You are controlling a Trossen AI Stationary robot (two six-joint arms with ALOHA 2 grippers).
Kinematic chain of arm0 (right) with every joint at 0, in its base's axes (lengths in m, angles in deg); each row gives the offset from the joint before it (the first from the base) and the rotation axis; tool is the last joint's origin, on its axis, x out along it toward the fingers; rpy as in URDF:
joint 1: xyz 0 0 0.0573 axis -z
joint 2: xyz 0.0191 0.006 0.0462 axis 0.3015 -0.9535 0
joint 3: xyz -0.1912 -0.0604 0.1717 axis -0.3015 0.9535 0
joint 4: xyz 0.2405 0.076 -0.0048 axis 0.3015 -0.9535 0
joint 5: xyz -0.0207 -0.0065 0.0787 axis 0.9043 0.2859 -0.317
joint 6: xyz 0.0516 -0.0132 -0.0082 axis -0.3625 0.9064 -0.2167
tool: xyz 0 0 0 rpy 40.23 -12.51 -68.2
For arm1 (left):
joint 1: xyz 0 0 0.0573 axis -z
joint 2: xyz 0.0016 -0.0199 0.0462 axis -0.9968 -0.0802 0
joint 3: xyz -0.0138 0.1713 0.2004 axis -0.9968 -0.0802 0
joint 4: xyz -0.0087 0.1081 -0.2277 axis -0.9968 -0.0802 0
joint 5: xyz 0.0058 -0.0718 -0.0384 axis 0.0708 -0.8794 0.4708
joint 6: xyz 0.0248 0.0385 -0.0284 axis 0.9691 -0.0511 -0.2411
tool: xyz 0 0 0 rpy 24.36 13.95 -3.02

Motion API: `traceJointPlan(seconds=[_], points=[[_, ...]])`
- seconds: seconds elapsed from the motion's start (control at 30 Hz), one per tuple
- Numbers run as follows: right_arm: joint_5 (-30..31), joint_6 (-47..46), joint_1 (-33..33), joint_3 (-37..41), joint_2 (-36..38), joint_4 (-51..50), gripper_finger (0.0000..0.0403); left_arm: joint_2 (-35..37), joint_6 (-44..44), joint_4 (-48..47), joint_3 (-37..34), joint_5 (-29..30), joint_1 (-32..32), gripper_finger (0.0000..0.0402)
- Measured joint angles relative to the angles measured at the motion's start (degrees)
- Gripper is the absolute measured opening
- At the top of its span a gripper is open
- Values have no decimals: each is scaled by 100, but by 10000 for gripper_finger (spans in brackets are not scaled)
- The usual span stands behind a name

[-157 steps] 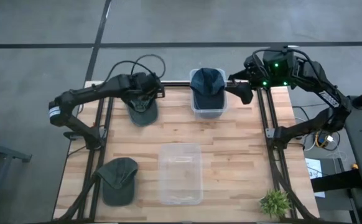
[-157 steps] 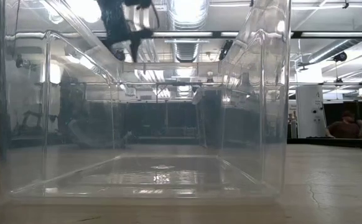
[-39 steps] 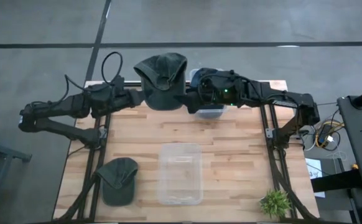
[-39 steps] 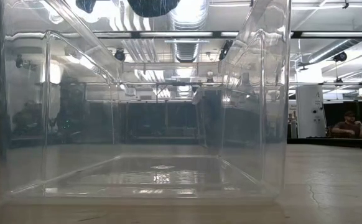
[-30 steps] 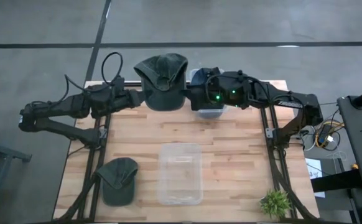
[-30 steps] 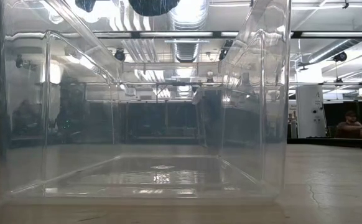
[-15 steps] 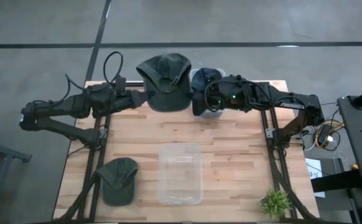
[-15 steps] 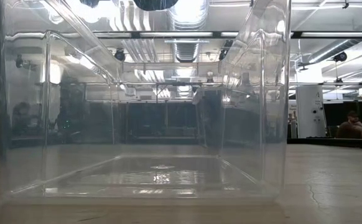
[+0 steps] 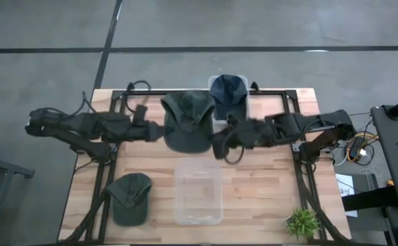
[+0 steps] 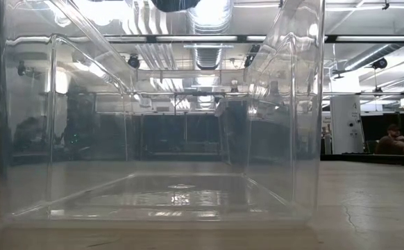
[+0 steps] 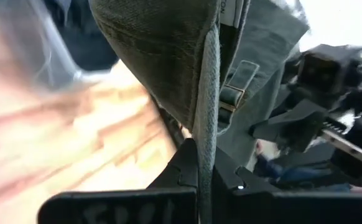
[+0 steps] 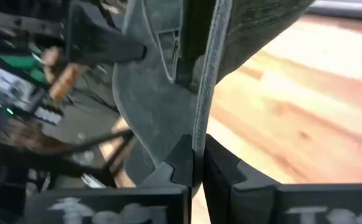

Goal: Pick & Place hat
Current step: Put the top gray cap into the bottom transparent bin

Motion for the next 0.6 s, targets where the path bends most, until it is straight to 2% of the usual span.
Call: traceJointPlan(seconds=[0.23,0.4,0.6], points=[[33,-811,-643,4,-237,-855,12,-608,-451,-101,-15,-35,693,7],[-5,-1310,-1155,7,-473,-945,12,-1054,-865,-28,-15,-35,1255,3],[-335,-2024,-1669,6,-953,-943,12,-1411,-1187,-58,-13,-66,1761,3]])
